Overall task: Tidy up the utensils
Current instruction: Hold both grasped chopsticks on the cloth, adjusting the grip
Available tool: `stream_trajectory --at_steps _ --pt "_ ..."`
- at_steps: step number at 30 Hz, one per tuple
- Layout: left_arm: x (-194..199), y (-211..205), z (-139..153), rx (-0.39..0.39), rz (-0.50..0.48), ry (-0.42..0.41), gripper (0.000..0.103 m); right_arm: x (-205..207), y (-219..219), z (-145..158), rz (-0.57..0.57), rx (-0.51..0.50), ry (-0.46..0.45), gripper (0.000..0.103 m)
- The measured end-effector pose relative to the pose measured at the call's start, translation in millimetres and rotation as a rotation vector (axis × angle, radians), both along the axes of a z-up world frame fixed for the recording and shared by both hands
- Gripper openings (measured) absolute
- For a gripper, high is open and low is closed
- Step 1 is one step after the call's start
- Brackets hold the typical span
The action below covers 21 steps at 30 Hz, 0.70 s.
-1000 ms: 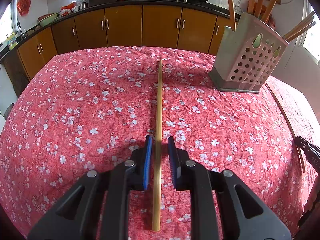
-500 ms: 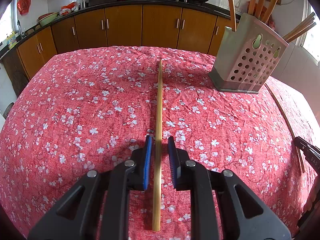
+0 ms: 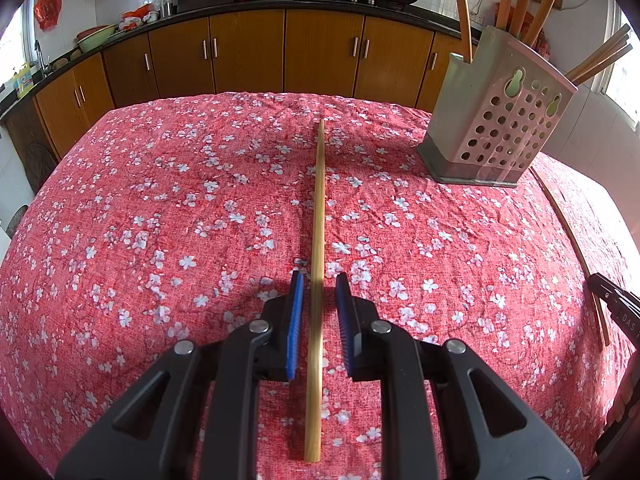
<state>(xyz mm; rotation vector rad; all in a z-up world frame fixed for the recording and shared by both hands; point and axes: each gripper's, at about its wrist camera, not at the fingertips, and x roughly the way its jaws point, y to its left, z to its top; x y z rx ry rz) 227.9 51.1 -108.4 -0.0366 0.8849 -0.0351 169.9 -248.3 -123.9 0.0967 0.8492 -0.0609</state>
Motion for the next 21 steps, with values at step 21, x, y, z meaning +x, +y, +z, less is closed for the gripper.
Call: stream_trajectory --at_steps 21 --pt "-24 -6 1 0.051 -0.053 0.005 0.018 -8 -1 1 0.025 0.027 0.000 0.009"
